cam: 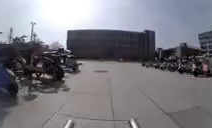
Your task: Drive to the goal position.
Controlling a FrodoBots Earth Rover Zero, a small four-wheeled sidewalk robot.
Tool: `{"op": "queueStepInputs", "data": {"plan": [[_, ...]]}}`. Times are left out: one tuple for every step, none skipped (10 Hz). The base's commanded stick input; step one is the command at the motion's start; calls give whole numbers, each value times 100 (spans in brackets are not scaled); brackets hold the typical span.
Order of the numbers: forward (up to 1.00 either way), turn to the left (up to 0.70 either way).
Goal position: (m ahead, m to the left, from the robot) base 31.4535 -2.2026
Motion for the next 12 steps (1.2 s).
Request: {"op": "queueStepInputs", "data": {"plan": [[100, 0], [100, 0], [100, 0], [100, -4], [100, -19], [100, -27], [100, -27], [100, -27], [100, -27], [100, -13], [100, 0], [100, 0]]}}
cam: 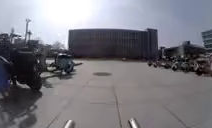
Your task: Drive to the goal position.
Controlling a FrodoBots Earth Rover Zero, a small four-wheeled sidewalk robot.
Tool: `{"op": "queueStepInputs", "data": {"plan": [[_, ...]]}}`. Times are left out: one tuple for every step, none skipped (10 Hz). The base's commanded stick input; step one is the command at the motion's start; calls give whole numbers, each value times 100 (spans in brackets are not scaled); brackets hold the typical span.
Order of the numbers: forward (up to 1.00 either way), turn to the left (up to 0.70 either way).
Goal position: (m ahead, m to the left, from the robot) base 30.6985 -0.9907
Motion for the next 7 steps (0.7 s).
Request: {"op": "queueStepInputs", "data": {"plan": [[100, 0], [100, 0], [100, 0], [100, 0], [100, 0], [100, 0], [100, 0]]}}
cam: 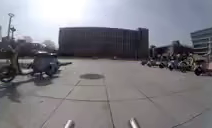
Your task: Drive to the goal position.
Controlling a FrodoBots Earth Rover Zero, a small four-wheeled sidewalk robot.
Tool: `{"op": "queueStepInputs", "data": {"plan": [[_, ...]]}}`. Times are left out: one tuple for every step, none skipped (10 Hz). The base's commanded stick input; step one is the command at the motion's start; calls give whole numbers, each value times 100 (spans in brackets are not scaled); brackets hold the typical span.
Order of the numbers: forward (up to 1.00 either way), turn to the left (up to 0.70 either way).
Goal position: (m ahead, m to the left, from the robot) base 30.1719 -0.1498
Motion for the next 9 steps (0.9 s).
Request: {"op": "queueStepInputs", "data": {"plan": [[100, 0], [100, 0], [100, 0], [100, 0], [100, 0], [100, 0], [100, 0], [100, 0], [100, 0]]}}
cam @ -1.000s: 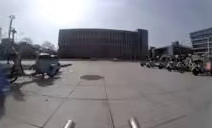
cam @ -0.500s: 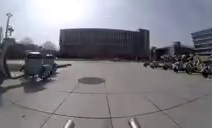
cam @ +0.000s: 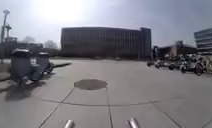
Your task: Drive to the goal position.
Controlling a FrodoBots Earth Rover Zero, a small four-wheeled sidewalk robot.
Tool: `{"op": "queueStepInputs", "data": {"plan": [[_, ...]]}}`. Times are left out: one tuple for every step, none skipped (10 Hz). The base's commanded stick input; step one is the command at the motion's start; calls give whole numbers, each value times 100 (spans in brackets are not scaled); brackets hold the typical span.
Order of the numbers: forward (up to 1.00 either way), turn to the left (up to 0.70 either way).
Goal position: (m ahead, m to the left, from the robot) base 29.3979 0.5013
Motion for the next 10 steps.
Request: {"op": "queueStepInputs", "data": {"plan": [[100, 0], [100, 0], [100, 0], [100, 0], [100, 0], [100, 0], [100, 0], [100, 0], [100, 0], [100, 0]]}}
